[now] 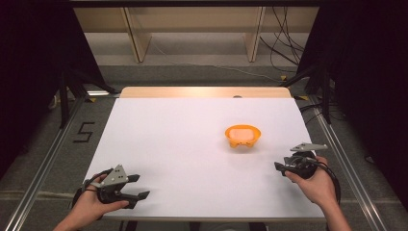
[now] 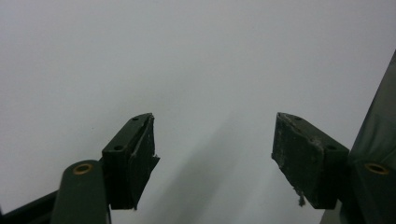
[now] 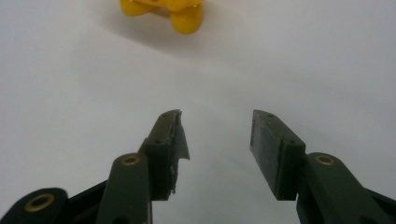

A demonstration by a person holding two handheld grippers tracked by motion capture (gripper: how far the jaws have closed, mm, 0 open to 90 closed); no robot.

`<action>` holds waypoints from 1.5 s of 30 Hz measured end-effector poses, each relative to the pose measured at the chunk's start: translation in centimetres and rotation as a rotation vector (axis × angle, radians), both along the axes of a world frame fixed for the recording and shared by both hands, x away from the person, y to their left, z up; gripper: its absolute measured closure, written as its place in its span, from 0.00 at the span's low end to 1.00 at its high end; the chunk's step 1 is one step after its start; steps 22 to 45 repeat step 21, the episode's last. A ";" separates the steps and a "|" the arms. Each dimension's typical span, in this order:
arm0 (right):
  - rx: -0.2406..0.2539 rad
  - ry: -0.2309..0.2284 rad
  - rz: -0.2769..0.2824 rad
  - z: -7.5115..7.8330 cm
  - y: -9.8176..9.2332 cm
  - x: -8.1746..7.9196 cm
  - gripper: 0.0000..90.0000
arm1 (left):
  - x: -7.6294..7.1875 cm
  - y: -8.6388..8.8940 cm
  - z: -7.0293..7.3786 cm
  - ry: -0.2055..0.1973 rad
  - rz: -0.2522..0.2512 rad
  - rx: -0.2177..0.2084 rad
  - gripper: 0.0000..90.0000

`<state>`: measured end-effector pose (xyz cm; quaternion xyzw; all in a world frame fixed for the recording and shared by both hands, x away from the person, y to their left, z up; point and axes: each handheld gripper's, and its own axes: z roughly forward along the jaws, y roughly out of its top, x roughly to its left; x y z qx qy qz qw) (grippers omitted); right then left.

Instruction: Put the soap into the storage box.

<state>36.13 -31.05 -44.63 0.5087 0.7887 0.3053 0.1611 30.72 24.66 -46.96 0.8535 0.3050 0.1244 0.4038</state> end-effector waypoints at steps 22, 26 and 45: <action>-0.052 -0.171 -0.097 -1.4 -1.1 -1.2 0.59 | 0.1 0.0 0.0 -0.016 -0.007 -0.016 0.33; -0.052 -0.171 -0.097 -1.4 -1.1 -1.2 0.59 | 0.1 0.0 0.0 -0.016 -0.007 -0.016 0.33; -0.052 -0.171 -0.097 -1.4 -1.1 -1.2 0.59 | 0.1 0.0 0.0 -0.016 -0.007 -0.016 0.33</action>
